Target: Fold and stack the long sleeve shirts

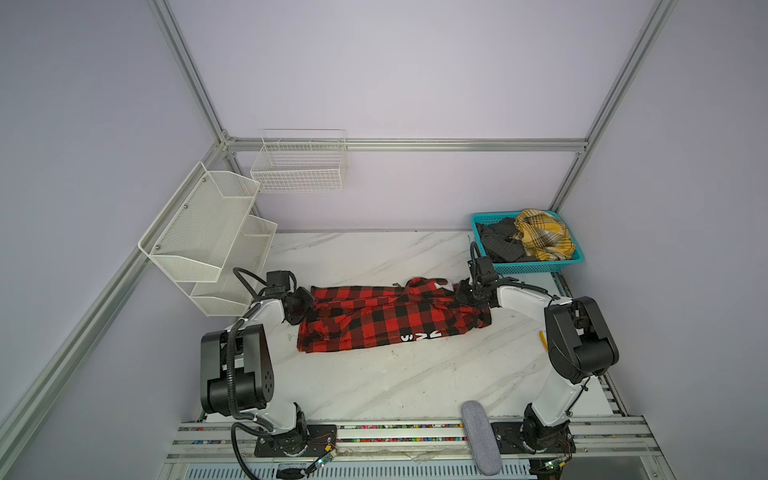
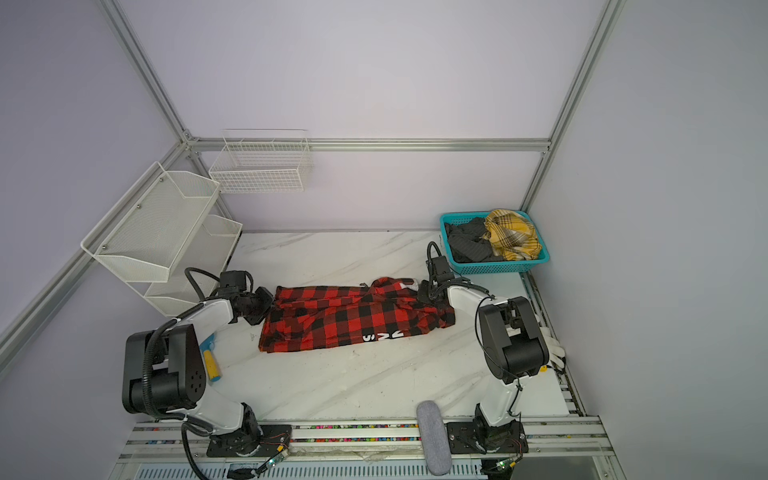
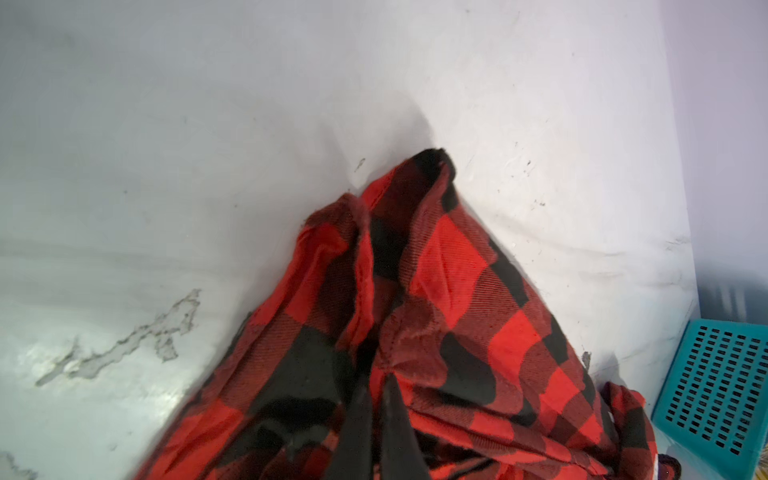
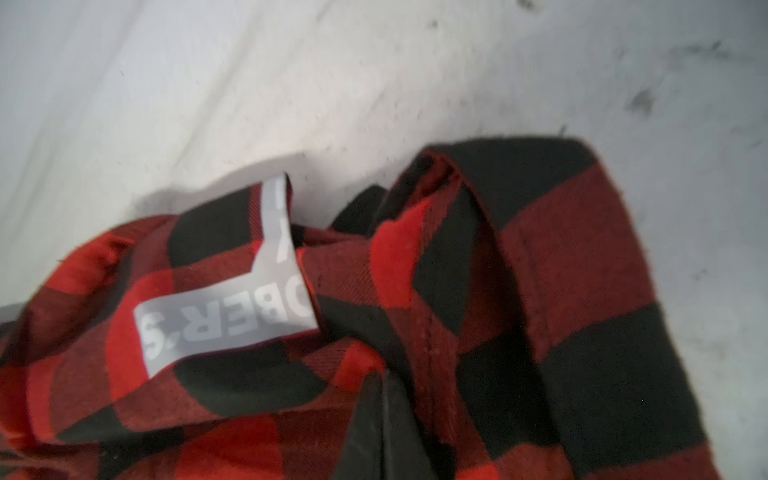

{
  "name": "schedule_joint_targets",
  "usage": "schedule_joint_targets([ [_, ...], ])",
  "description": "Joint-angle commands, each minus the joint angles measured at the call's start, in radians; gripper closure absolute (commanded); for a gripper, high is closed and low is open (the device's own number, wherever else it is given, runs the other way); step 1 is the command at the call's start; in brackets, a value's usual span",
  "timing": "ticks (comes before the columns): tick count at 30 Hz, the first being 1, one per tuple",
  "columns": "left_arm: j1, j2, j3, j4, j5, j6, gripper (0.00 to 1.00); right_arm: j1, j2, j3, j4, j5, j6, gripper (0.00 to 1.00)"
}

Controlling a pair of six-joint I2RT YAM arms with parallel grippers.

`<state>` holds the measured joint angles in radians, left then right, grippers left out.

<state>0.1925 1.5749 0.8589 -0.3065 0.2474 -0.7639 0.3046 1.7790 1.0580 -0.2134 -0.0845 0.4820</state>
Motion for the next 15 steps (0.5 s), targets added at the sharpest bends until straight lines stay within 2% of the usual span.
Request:
schedule_joint_targets([
  [1,0.027,0.027,-0.08,0.028,-0.019,-0.014,1.0,0.003,0.023,0.002,0.035,-0.018,0.02,1.0],
  [2,0.026,0.026,-0.08,0.027,-0.017,-0.011,1.0,0.006,0.019,0.014,0.026,-0.018,0.02,1.0],
  [5,0.027,0.008,-0.062,0.006,-0.012,0.0,1.0,0.01,-0.01,0.058,-0.023,0.01,0.004,0.7],
  [6,0.027,-0.001,-0.052,-0.005,-0.005,0.001,1.0,0.01,-0.022,0.073,-0.044,0.022,-0.002,0.64],
  [7,0.027,-0.01,-0.043,-0.022,0.005,-0.001,0.92,0.011,-0.035,0.093,-0.071,0.039,-0.009,0.54],
  [9,0.027,-0.043,-0.026,-0.065,0.016,-0.008,0.62,0.011,-0.064,0.137,-0.124,0.067,-0.024,0.48],
  [10,0.025,-0.073,-0.017,-0.091,0.013,-0.012,0.52,0.011,-0.078,0.163,-0.147,0.082,-0.03,0.46],
  [12,0.025,-0.138,0.006,-0.139,0.001,-0.021,0.43,0.011,-0.089,0.239,-0.194,0.1,-0.042,0.43],
  [15,0.006,-0.22,0.075,-0.212,-0.022,-0.026,0.4,0.018,-0.028,0.383,-0.257,0.089,-0.074,0.41],
])
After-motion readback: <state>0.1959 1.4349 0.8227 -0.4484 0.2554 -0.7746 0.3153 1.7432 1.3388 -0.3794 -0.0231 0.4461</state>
